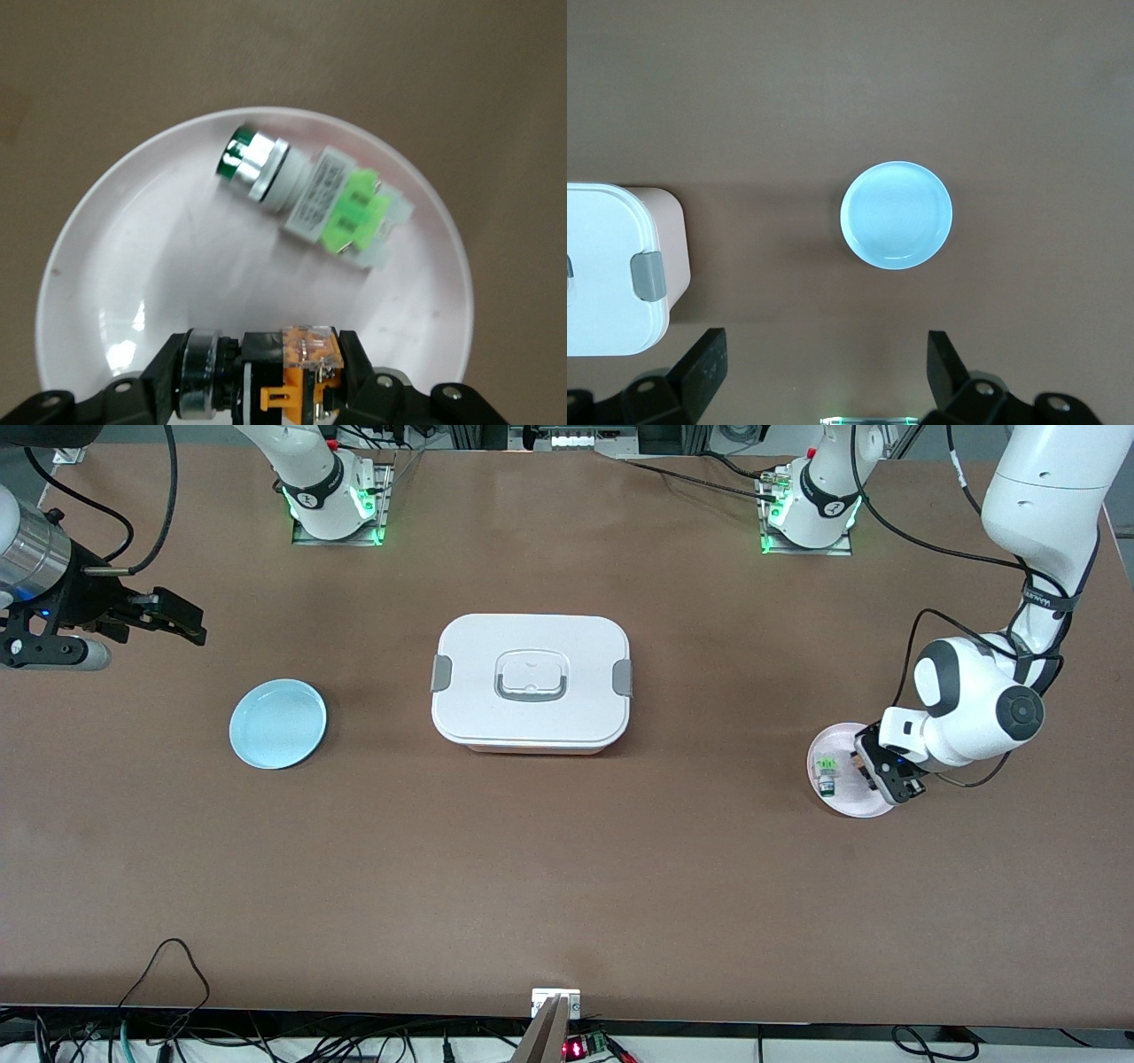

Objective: Transfer orange switch to right arm and place
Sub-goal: 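Lift the orange switch with the left gripper over the lunch box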

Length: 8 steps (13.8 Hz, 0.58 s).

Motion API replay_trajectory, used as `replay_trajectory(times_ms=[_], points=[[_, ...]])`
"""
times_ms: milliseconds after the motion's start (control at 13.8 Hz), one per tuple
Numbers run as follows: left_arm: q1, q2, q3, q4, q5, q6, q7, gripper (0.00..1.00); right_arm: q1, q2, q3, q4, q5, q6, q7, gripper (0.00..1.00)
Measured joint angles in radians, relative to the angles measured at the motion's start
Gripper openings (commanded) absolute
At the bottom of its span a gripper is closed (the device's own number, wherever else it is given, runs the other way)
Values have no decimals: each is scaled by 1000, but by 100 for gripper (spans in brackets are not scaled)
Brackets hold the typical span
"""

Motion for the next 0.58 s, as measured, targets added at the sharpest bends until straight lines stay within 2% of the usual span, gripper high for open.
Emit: replay_trajectory(times_ms=[218,582], points=[[44,-29,-94,23,-215,-161,29,0,0,0,0,0,0,0,0,100],[47,-78,-267,119,-603,-316,195,0,0,-1,0,0,0,-1,0,100]])
